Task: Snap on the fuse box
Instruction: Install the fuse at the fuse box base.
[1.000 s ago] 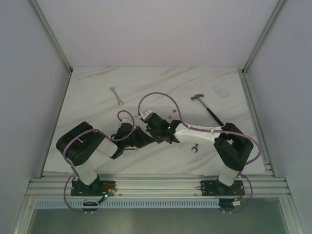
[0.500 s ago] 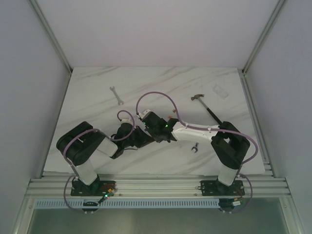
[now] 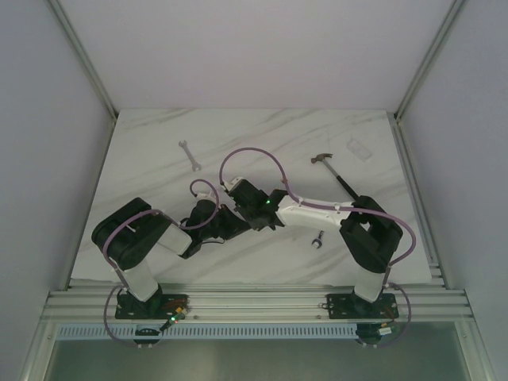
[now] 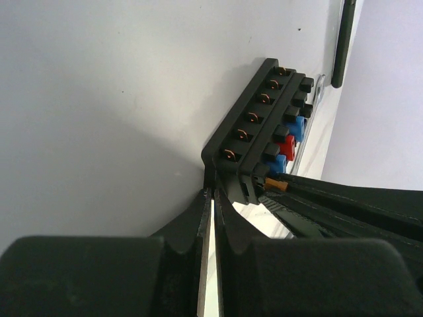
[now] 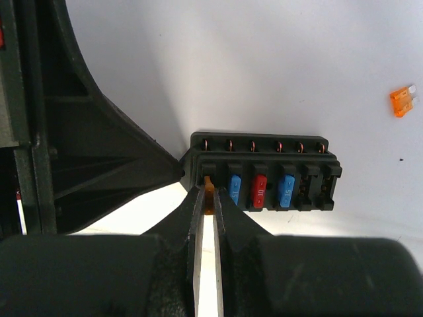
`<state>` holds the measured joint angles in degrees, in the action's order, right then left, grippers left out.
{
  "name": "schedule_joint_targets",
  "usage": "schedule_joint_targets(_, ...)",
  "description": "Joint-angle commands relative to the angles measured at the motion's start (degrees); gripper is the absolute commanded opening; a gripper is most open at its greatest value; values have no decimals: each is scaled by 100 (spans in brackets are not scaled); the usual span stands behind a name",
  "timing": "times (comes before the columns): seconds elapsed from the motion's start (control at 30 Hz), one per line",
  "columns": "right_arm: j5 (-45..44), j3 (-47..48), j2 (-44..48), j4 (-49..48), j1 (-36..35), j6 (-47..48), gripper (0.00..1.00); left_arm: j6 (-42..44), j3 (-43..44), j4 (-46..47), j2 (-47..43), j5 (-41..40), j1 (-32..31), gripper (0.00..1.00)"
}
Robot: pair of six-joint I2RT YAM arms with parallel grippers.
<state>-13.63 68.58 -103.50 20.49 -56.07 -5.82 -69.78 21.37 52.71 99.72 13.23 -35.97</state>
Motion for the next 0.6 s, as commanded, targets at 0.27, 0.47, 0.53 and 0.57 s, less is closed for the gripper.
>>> schedule_joint_targets(0.27,367,185,188,807,53,-220,14,235,-41,-681,168,-224,-8,14)
schedule_joint_targets(0.47,365,353,257,825,90,-338,22,268,-31,-685,162,-220,-7,14)
schedule_joint_targets(0.53,376,381,250,825,112,-399,24,262,-32,-662,182,-202,-8,15)
schedule_joint_targets(0.57,394,395,237,821,128,-423,24,263,-32,-651,199,-190,-7,15)
